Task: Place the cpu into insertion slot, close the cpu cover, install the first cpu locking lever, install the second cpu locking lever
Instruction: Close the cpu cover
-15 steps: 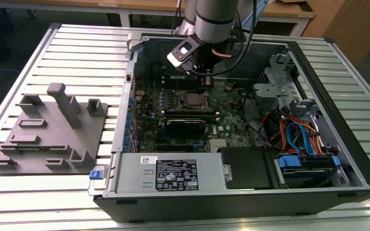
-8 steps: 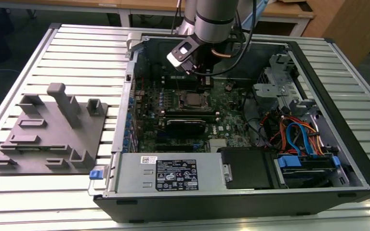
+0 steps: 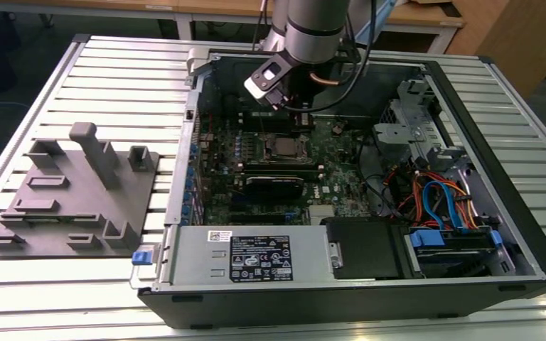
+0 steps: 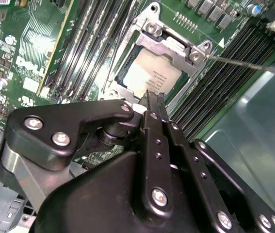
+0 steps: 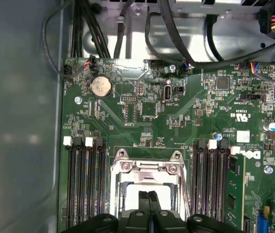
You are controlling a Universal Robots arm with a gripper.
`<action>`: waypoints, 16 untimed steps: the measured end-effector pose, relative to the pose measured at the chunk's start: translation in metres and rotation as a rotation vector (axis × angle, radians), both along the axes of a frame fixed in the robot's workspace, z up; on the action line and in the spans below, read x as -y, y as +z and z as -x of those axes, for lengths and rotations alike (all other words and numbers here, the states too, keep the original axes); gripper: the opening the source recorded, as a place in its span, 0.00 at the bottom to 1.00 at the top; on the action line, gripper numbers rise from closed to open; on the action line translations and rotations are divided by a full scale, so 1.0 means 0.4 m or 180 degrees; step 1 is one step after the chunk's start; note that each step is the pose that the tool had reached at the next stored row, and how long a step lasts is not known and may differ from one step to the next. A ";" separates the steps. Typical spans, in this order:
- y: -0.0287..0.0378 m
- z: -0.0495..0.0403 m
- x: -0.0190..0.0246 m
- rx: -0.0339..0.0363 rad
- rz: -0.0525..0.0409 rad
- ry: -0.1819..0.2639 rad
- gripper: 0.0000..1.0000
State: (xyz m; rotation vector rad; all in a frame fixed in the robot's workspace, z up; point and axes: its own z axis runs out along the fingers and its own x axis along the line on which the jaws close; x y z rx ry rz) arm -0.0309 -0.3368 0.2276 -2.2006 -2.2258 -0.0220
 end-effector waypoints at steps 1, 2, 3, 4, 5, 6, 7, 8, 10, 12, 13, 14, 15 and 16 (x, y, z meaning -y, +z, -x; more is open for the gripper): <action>-0.001 0.005 0.000 0.0000 0.0001 0.0000 0.10; -0.001 0.011 0.000 0.0000 0.0001 0.0000 0.10; -0.002 0.017 0.000 -0.0001 0.0001 0.0000 0.10; -0.003 0.023 0.000 -0.0001 0.0001 0.0000 0.10; -0.005 0.027 0.000 -0.0001 0.0001 0.0000 0.10; -0.007 0.030 0.000 0.0000 0.0000 0.0000 0.10; -0.009 0.032 0.000 0.0000 0.0001 0.0001 0.10; -0.011 0.033 0.000 0.0000 0.0001 0.0002 0.10; -0.016 0.038 0.000 0.0000 0.0000 0.0006 0.10; -0.021 0.045 0.000 -0.0001 0.0001 0.0015 0.10; -0.024 0.049 0.000 0.0000 0.0001 0.0020 0.10; -0.026 0.054 0.000 -0.0001 0.0001 0.0024 0.10; -0.028 0.060 0.000 -0.0001 0.0001 0.0027 0.10; -0.030 0.066 0.000 -0.0002 0.0001 0.0028 0.10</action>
